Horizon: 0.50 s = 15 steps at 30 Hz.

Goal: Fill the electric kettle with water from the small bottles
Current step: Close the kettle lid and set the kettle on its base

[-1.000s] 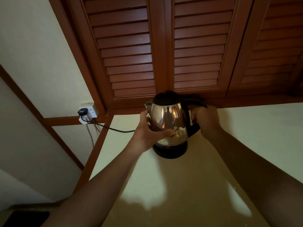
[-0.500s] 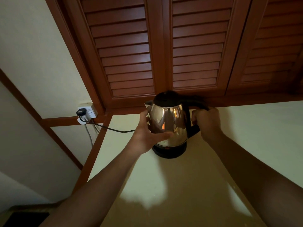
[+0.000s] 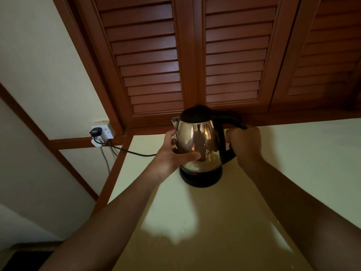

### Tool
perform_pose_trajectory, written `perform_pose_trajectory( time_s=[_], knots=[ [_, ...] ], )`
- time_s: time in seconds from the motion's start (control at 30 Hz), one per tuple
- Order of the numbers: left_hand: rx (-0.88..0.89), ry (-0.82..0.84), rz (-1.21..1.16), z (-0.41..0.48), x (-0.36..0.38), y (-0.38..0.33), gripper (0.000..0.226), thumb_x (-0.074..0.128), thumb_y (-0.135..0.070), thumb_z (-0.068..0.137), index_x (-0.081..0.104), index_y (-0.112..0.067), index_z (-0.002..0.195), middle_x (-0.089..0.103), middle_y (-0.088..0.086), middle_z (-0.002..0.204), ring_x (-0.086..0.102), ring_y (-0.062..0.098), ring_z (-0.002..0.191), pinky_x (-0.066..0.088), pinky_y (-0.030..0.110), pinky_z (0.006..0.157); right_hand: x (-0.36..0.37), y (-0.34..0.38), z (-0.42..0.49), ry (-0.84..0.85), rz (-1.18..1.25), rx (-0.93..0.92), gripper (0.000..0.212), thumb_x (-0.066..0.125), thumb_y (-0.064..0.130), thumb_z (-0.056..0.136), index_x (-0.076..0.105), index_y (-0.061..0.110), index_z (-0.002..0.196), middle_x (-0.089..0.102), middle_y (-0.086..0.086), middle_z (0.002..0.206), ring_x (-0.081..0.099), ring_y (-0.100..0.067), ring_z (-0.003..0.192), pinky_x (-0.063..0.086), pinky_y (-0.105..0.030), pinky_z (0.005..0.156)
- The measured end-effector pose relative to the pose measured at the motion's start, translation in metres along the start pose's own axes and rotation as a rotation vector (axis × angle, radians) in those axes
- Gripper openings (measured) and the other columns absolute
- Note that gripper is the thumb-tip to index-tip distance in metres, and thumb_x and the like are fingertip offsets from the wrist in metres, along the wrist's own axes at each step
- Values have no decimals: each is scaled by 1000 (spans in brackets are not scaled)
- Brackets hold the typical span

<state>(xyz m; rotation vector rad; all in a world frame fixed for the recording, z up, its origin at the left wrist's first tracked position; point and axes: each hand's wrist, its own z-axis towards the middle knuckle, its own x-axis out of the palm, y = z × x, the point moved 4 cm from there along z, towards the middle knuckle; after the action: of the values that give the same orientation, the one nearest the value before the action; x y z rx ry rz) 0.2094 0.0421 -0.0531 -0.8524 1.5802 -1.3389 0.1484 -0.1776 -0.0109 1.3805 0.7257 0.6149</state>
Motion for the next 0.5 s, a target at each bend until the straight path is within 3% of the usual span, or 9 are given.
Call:
perform_pose_trajectory(
  time_s=[0.23, 0.5],
  knots=[
    [-4, -2, 35, 3, 6, -1, 106, 101, -38, 53, 41, -48, 140, 61, -9, 133, 66, 20, 120, 58, 49, 102, -6, -7, 0, -8, 36, 57, 9, 57, -2, 62, 60, 6, 64, 50, -4, 55, 52, -26, 58, 42, -33, 56],
    [-9, -42, 28, -1, 7, -1, 97, 100, -28, 63, 39, -41, 138, 62, -8, 126, 68, 18, 113, 61, 38, 95, -2, -3, 5, -7, 26, 48, 12, 57, -2, 61, 62, 8, 66, 54, -3, 59, 56, -26, 62, 46, -38, 61]
  ],
)
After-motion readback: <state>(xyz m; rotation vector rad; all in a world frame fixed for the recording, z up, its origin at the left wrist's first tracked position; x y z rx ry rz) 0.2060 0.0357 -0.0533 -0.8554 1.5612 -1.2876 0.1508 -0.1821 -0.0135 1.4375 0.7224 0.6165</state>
